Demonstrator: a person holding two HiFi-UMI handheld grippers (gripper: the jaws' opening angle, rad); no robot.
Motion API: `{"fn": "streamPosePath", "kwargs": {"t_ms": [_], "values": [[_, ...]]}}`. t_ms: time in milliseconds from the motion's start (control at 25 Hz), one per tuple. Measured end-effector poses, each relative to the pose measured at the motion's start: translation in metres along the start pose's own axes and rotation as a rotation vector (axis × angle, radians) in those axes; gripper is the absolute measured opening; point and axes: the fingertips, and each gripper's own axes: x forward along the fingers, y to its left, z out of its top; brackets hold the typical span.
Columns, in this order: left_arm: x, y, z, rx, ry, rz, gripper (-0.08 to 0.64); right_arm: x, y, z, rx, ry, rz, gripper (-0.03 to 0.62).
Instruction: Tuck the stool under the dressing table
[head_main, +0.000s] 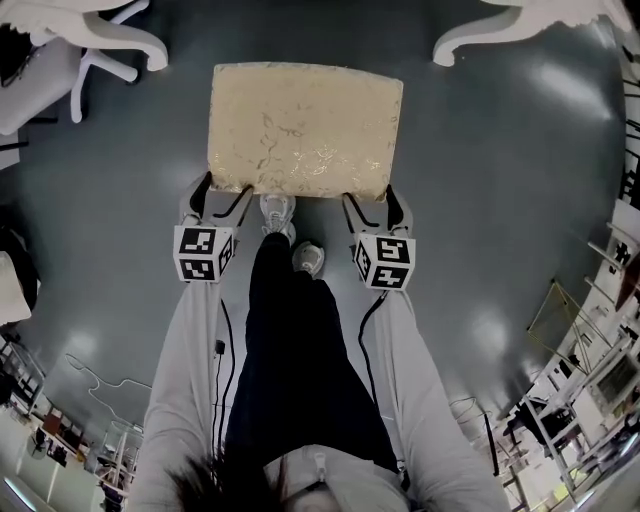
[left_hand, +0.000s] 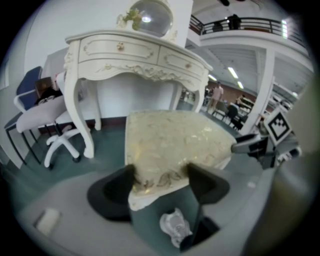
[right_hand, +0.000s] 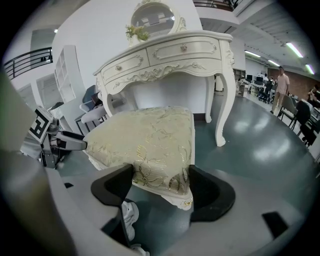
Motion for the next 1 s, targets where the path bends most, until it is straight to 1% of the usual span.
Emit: {"fn": "streamPosePath", "kwargs": {"t_ms": [240, 680, 1000], "values": [[0.032, 0.018, 0.041, 0.021, -0.006, -0.033, 0.354, 0.026, -0.014, 0.032, 0.026, -0.013, -0.023, 0.359], [0.076, 0.042, 0.096, 0.065, 0.012, -0.083, 0.356, 0.062, -0.033, 0.077, 0.068, -0.011, -0.074, 0.360], [0.108, 0.058, 0.135, 0.071, 0.008, -0.094, 0.355, 0.088, -0.050, 0.114, 0.076, -0.005, -0.093, 0.359]]}}
